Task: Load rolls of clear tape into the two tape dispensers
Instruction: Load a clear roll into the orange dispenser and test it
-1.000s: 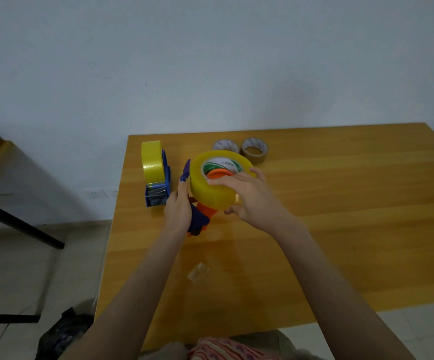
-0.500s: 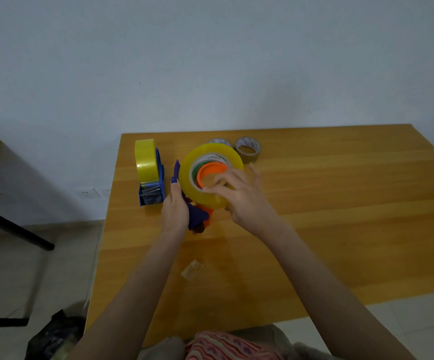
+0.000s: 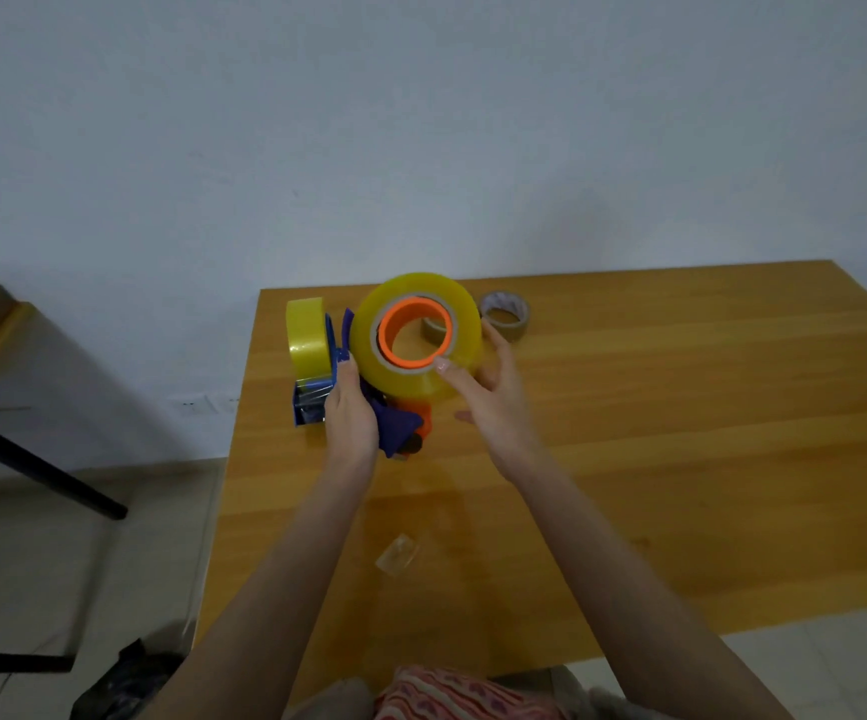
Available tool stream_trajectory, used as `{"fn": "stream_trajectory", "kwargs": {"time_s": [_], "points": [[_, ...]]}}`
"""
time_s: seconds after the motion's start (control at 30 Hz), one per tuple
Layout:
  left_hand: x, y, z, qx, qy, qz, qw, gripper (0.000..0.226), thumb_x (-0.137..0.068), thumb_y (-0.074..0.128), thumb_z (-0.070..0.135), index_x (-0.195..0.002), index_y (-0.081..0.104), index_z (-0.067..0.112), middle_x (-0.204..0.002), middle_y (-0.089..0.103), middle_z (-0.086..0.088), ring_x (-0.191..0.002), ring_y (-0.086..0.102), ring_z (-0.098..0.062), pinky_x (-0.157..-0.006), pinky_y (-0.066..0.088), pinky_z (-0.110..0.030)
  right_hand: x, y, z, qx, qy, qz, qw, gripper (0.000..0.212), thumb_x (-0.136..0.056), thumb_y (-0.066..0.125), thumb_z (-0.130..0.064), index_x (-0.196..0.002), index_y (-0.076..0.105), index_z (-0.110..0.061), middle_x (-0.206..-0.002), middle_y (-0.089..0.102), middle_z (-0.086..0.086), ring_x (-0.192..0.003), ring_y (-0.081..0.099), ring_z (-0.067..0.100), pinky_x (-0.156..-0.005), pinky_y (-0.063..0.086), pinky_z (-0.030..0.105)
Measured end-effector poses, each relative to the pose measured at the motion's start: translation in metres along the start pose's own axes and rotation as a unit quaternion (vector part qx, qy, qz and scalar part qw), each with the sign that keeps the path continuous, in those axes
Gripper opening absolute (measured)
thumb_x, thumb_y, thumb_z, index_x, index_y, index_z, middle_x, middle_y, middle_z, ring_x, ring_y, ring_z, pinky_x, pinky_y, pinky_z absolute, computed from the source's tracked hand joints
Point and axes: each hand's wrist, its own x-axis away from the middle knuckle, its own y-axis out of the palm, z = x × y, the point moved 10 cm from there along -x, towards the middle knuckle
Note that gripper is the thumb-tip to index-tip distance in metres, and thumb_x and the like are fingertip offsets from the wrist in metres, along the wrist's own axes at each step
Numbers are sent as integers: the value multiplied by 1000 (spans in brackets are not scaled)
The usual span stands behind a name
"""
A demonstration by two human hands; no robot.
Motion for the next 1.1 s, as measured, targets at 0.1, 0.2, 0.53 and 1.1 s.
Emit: {"fn": "stream_trajectory", "kwargs": {"time_s": [0.1,0.2,0.53,1.1], "points": [[1,3,-3,25,-24,-11,999,32,-99,33,44,-99,59,25,-97,62,-3,-81,59,-16,-69,49,-31,-2,-3,4,-23,-3,14,1000,69,-82,74,-25,-139,36,-35,-117,60,-15,-100,63,3,-74,58,28],[8,9,-15,87,-68,-26,994,32,-100,32,39,-102,59,22,-93,64,0,-79,62,-14,-60,55,-26,-6,-8,-7,39,-24,5,999,65,-77,76,-29,-130,40,-42,-122,61,-6,-102,64,10,-75,59,29],[19,22,-36,157,-158,-82,972,52,-92,38,58,-112,65,18,-96,73,-6,-82,70,-22,-73,56,-38,0,5,-36,240,-63,-45,968,81,-69,79,-43,-140,39,-41,-143,45,-11,-126,49,15,-90,55,43],[12,12,-43,191,-185,-67,962,51,-86,46,62,-109,66,21,-96,74,-8,-86,70,-26,-74,56,-42,30,31,26,16,217,-64,974,33,-84,68,-39,-86,72,-6,-107,71,8,-108,60,25,-100,45,51]]}}
